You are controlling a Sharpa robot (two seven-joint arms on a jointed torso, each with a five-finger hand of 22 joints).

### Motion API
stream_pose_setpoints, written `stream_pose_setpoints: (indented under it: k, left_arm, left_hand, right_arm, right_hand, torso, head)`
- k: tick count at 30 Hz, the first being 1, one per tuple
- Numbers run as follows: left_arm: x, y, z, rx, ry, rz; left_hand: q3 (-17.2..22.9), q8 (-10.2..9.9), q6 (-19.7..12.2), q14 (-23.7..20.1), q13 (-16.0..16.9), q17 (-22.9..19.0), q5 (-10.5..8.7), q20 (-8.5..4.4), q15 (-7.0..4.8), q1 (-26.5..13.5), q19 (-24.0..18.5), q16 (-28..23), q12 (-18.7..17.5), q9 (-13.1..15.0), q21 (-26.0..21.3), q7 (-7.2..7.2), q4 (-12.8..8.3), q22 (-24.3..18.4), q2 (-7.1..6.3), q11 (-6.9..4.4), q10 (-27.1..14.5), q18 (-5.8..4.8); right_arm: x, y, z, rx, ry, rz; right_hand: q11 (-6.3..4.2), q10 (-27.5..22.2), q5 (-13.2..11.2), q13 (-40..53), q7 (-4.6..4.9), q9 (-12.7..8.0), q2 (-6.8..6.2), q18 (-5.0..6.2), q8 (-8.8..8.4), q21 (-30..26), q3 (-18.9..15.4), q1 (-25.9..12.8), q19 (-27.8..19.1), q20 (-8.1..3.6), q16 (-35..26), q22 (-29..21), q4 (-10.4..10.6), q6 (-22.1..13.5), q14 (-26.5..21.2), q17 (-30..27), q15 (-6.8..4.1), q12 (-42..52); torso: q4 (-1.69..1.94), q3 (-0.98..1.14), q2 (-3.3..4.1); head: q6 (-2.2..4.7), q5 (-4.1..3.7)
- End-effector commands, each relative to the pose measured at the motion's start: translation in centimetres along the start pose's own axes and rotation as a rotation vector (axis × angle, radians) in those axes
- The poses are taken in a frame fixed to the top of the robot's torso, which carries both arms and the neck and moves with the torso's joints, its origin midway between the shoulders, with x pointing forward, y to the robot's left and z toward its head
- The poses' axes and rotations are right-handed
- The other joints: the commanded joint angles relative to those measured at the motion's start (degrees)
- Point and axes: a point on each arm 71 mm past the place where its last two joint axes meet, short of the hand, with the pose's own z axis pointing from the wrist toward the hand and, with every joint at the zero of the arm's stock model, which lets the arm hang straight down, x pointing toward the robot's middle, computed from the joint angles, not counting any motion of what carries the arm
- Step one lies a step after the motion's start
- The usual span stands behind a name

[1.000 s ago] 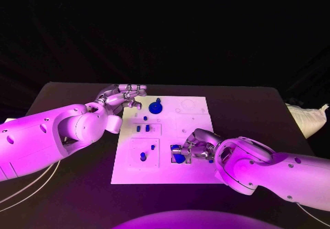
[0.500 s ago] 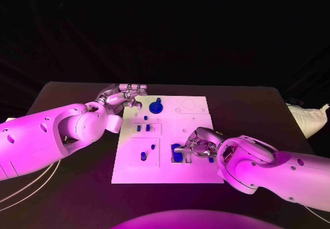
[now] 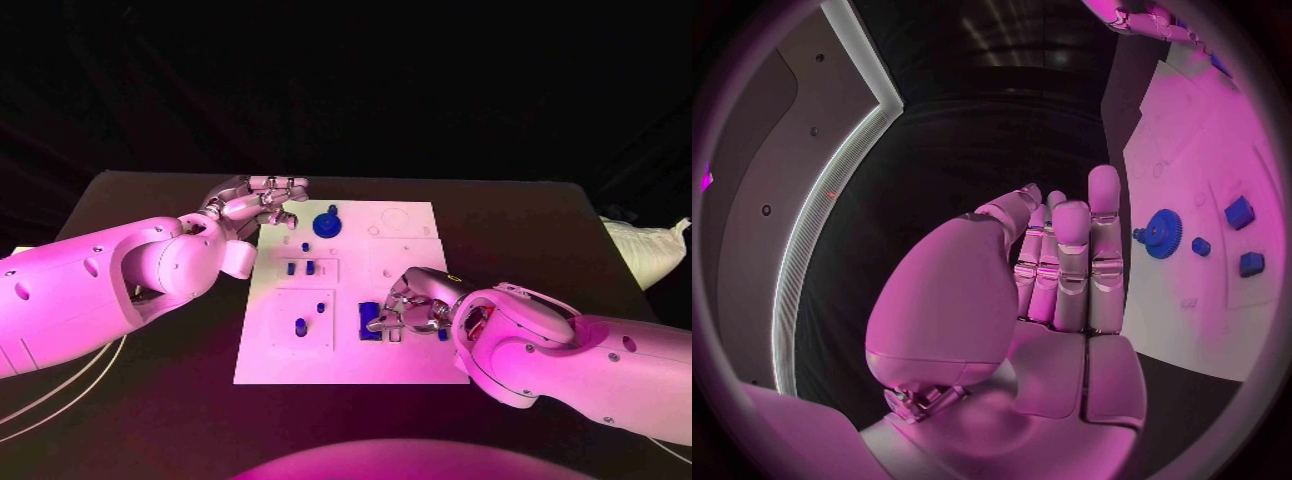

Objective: Assemble the parts on the task board

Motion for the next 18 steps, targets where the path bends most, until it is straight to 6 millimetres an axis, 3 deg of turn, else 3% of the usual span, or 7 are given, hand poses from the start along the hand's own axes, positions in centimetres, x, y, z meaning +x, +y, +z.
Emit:
stream_pose_setpoints:
  k: [1, 8, 13, 18]
  left_arm:
    - [0.1, 0.0, 0.0, 0.001, 0.019, -0.007]
    - [0.1, 0.0, 0.0, 0.0, 0.018, -0.007]
    - [0.0, 0.0, 0.0, -0.001, 0.018, -0.007]
    - [-0.1, 0.0, -0.1, -0.003, 0.016, -0.006]
  left_hand:
    - [-0.06, 0.24, -0.33, -0.44, 0.06, -0.05, 0.2, 0.31, -0.12, 0.01, -0.21, -0.16, 0.15, -0.02, -0.37, 0.02, -0.17, -0.05, 0.27, 0.15, -0.39, 1.11]
    - [-0.09, 0.26, -0.39, -0.5, 0.06, -0.14, 0.19, 0.31, -0.1, -0.03, -0.23, -0.2, 0.18, -0.03, -0.4, 0.05, -0.15, -0.07, 0.26, 0.18, -0.47, 1.11]
    - [-0.09, 0.26, -0.39, -0.5, 0.06, -0.14, 0.19, 0.31, -0.1, -0.03, -0.23, -0.2, 0.18, -0.03, -0.4, 0.05, -0.15, -0.07, 0.26, 0.18, -0.47, 1.11]
    - [-0.09, 0.26, -0.39, -0.5, 0.06, -0.14, 0.19, 0.31, -0.1, -0.03, -0.23, -0.2, 0.18, -0.03, -0.4, 0.05, -0.15, -0.07, 0.26, 0.18, -0.47, 1.11]
  right_arm:
    - [0.3, 0.2, 0.1, -0.019, 0.022, -0.061]
    - [0.2, 0.0, 0.4, -0.01, 0.002, -0.068]
    - [-0.1, -0.2, 0.2, -0.009, -0.017, -0.063]
    - [-0.8, -0.7, -0.7, -0.042, -0.057, 0.011]
  right_hand:
    - [-0.1, 0.35, 0.1, 0.58, -0.43, 0.18, 0.1, -0.68, 0.33, 0.22, 0.11, 0.7, -0.06, -0.23, 0.13, 0.24, -0.46, 0.14, 4.34, 6.42, -0.43, 0.54]
    - [-0.21, 0.69, -0.12, 1.03, -0.55, 0.58, 1.29, -0.74, 0.64, 0.39, 0.46, 0.88, 0.1, -0.29, 0.25, 0.6, -0.52, 0.32, 4.4, 6.67, -0.51, 0.99]
    - [-0.21, 0.69, -0.05, 1.01, -0.55, 0.63, 1.3, -0.73, 0.66, 0.36, 0.39, 0.78, 0.08, -0.3, 0.19, 0.54, -0.48, 0.28, 4.38, 6.57, -0.52, 0.94]
    - [0.28, -0.28, 2.14, -0.36, 0.12, 0.52, 0.99, -0.6, -0.44, -0.1, -0.35, 0.19, -0.33, -0.18, -0.28, -0.33, -0.23, -1.8, 4.2, 5.81, -0.22, -1.02]
  torso:
    - [0.02, -0.03, 0.04]
    - [0.07, -0.04, -0.02]
    - [0.08, -0.01, 0.02]
    - [0.04, 0.01, -0.05]
  head:
    - [-0.19, 0.01]
    - [-0.27, 0.07]
    - [-0.38, 0.11]
    - [-0.34, 0.04]
